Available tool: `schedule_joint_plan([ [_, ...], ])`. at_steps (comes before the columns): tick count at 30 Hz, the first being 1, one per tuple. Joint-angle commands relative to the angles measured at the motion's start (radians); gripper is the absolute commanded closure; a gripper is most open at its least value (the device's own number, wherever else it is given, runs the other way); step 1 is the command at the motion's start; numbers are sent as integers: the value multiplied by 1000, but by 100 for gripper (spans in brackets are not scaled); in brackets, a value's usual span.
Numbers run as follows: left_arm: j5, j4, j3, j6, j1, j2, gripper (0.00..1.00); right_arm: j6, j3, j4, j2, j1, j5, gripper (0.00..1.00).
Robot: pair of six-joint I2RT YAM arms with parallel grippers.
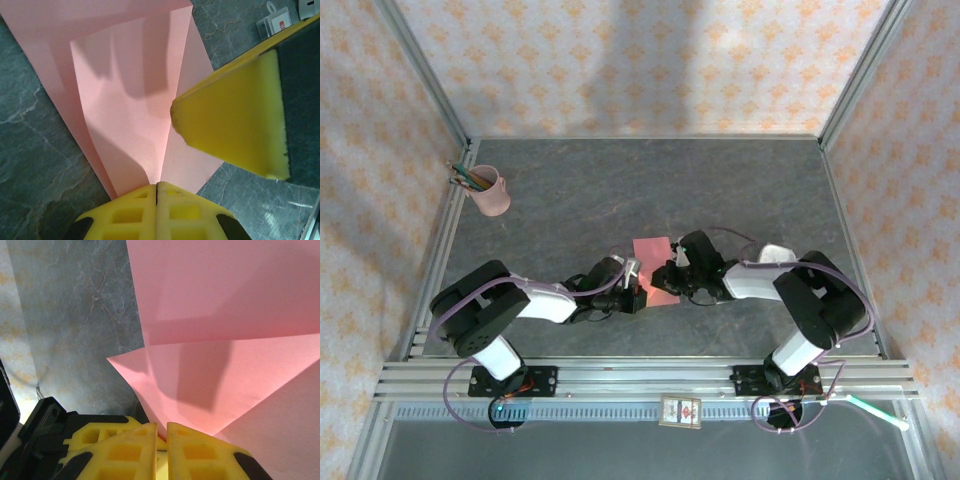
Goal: Fold a paper plane with a square sheet of paper (pick it up from the middle)
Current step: Fold the triangle a second time at the center of the table.
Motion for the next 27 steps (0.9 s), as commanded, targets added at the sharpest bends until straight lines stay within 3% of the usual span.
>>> schedule_joint_plan([
  [1,-64,-181,-31,7,-4,70,100,25,-13,49,22,10,-8,87],
  [10,-93,-245,-20,33,-7,79,100,11,6,2,70,7,28,89],
  [27,-129,-279,-33,65,-6,128,100,-54,55,-89,98,-99,60,90],
])
